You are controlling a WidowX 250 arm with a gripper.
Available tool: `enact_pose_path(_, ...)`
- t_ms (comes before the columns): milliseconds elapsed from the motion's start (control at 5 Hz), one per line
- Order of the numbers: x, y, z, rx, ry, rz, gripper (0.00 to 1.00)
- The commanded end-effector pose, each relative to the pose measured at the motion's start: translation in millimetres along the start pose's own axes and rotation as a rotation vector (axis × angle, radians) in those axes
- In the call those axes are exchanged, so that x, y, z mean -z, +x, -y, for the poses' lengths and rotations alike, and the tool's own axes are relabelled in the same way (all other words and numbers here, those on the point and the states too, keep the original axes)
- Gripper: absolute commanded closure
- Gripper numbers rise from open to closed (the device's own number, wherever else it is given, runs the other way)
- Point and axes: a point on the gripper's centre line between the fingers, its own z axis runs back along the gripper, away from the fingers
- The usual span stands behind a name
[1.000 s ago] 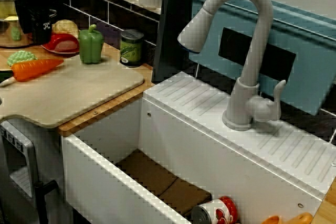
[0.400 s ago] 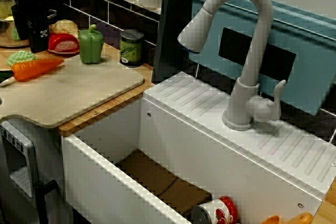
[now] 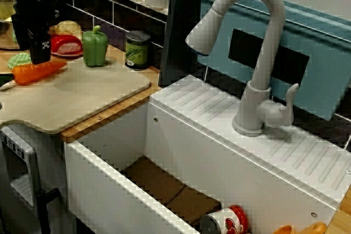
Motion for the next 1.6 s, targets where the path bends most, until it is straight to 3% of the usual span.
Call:
enact_pose_path(0, -19.1, 6.4, -3.5, -0.04, 0.042, 0.053, 0.0)
enact_pose_path(400, -16.3, 7.3, -5.1, -0.052, 0.039, 0.047, 0.0)
enact_pose_path(1400, 14.8, 2.5, 6.8, -0.046, 0.078, 0.016, 0.0)
